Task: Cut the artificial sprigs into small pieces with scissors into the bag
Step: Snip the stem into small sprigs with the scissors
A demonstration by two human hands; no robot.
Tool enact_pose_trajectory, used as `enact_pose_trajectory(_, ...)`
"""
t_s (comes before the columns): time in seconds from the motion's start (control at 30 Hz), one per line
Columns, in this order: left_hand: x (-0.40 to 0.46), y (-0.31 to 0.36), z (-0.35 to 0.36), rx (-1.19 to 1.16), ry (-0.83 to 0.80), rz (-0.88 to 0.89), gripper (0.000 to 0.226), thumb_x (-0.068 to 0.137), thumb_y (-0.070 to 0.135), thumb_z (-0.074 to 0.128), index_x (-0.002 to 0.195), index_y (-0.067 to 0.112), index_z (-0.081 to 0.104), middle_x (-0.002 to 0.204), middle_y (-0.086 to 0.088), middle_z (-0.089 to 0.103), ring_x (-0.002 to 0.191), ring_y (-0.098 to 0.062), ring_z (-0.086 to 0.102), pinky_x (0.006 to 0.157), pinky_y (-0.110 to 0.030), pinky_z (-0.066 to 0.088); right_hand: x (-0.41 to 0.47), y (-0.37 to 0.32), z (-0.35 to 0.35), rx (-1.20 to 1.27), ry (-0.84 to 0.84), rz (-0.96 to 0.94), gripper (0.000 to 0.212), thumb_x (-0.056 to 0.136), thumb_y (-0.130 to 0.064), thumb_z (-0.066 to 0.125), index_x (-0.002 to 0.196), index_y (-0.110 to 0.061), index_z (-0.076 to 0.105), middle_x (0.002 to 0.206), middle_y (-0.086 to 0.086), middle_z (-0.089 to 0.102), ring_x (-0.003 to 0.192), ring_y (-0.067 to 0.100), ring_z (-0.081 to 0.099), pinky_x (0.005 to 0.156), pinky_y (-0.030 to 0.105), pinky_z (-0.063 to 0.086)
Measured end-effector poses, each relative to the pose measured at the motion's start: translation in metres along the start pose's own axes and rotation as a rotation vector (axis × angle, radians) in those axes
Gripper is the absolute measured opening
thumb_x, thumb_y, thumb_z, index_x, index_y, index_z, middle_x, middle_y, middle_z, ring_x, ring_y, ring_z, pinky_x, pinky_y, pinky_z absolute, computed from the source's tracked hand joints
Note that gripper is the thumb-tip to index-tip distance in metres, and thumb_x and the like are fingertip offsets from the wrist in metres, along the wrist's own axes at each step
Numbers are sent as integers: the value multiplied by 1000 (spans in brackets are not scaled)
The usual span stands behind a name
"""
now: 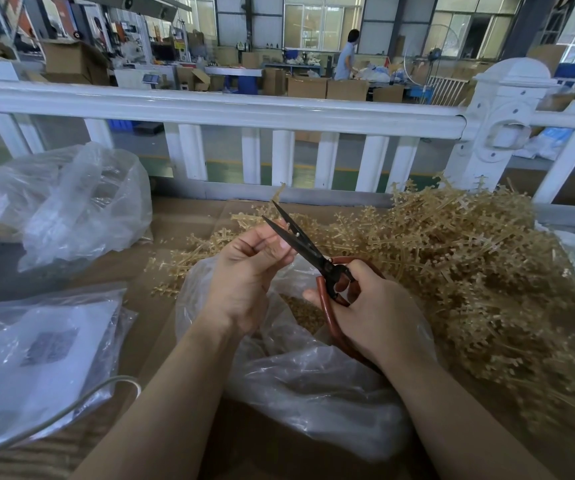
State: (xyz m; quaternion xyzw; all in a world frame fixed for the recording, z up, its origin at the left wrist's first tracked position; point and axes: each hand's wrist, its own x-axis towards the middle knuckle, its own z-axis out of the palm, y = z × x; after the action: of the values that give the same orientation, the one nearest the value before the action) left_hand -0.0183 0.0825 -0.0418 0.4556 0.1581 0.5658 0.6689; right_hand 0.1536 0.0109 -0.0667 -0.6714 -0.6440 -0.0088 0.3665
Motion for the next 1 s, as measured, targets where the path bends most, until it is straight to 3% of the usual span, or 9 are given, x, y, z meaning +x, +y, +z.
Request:
enact_pose_trajectory(0.27,0,0,-1,20,13,-4,15,74,3,67,82,13,76,78,-2,71,72,-10,66,76,-20,55,0,1,2,13,-3,-43,48,71,-99,33,95,-57,37,73,-36,51,65,-16,49,57,7,36)
enact_pose_trajectory(0.6,2,-1,-3,21,46,-8,18,72,4,69,89,5,68,80,-6,69,72,-12,64,74,-20,55,0,4,4,16,36,-45,38,73,-97,42,91,-63,38,68,-32,57,62,-12,57,52,8,41)
enact_pose_trajectory(0.73,4,-2,-4,27,63,5,19,70,4,70,88,2,62,81,-9,64,71,-13,64,73,-21,56,1,6,6,16,46,-30,46,75,-93,49,97,-52,49,70,-33,57,67,-14,57,56,12,47)
enact_pose_trajectory(0.8,4,-2,-4,48,54,16,18,71,4,69,88,2,63,81,-8,66,72,-13,65,74,-21,55,1,7,7,-4,51,-37,44,77,-92,49,92,-51,45,69,-32,57,64,-13,56,55,11,46)
enact_pose_trajectory(0.9,4,-2,-5,145,27,42,11,73,4,68,83,4,65,78,-6,69,74,-15,65,76,-24,55,2,8,8,-56,68,-22,56,78,-92,44,83,-37,45,65,-19,61,59,-2,60,51,24,55)
enact_pose_trajectory(1.0,2,-3,-5,258,6,51,12,74,4,68,82,-3,63,78,-10,67,75,-19,63,79,-31,51,3,8,8,-91,72,-8,58,77,-93,42,85,-35,46,71,-16,64,61,2,63,52,29,57)
